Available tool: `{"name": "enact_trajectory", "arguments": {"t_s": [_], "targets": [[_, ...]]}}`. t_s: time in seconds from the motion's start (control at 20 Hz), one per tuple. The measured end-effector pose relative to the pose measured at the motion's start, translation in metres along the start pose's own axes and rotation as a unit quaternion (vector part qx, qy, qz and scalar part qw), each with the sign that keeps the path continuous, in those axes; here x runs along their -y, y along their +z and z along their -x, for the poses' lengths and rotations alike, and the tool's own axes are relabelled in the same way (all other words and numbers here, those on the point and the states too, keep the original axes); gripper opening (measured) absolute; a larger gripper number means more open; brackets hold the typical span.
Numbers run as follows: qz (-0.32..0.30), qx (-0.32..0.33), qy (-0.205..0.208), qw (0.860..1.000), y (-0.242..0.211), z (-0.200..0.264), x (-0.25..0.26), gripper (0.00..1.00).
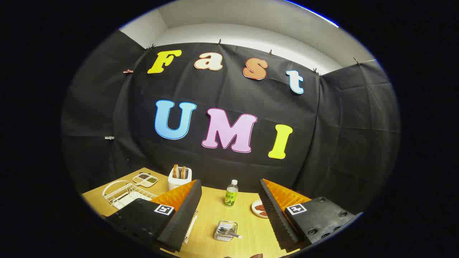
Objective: Take the plate from the dish rack, then take the spoon from the basket and place it into the plate.
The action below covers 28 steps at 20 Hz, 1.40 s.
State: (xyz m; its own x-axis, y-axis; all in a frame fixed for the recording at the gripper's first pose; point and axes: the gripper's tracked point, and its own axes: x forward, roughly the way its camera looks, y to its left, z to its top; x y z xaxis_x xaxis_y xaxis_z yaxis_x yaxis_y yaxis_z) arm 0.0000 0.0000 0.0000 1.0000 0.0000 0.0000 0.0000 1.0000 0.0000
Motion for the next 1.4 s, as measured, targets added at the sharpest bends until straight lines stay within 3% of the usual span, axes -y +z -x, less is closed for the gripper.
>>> {"name": "enact_trajectory", "arguments": {"t_s": [1.0, 1.4], "targets": [[-0.006, -0.023, -0.012, 1.0, -0.012, -0.008, -0.006, 0.97], [-0.021, -0.059, 0.014, 0.998, -0.031, -0.02, -0.036, 0.97]]}}
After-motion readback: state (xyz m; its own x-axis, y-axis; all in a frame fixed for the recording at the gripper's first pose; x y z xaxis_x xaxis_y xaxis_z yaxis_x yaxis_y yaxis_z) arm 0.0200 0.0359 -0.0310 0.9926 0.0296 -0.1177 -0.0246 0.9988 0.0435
